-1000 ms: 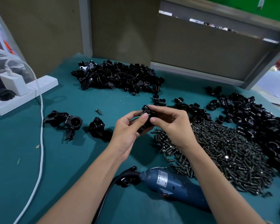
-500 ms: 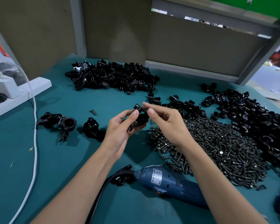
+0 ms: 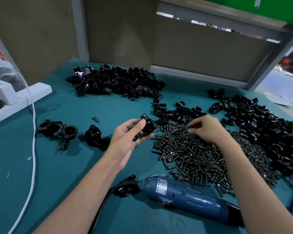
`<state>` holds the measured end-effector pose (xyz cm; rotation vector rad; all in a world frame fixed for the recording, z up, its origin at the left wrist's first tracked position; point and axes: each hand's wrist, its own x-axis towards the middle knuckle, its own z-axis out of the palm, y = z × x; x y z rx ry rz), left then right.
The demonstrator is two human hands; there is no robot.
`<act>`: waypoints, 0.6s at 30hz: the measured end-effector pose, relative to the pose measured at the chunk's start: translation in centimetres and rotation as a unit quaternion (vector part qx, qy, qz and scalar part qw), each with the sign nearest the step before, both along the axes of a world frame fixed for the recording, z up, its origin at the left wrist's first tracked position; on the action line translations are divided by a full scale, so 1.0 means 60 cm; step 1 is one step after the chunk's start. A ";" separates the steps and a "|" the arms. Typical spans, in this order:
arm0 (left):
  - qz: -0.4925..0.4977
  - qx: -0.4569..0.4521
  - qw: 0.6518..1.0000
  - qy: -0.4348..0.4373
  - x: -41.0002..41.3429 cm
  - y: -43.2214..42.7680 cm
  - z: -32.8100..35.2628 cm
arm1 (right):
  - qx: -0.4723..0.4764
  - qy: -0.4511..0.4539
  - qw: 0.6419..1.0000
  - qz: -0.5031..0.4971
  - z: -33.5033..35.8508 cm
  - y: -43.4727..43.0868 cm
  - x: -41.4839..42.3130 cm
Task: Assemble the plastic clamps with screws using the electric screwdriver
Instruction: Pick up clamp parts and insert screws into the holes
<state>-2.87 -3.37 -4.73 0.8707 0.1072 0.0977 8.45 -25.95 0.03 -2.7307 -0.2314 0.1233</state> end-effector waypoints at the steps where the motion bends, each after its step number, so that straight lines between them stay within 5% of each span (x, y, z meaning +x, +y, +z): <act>1: -0.002 0.004 1.000 0.000 0.000 0.000 0.000 | -0.015 0.015 1.000 0.004 -0.003 0.003 0.001; 13: -0.032 0.016 0.999 -0.001 -0.001 -0.002 0.000 | -0.088 0.050 0.993 0.059 0.019 0.006 0.018; 18: -0.038 0.014 0.999 0.000 -0.001 -0.003 0.000 | 0.206 0.102 0.973 0.015 0.026 -0.015 0.003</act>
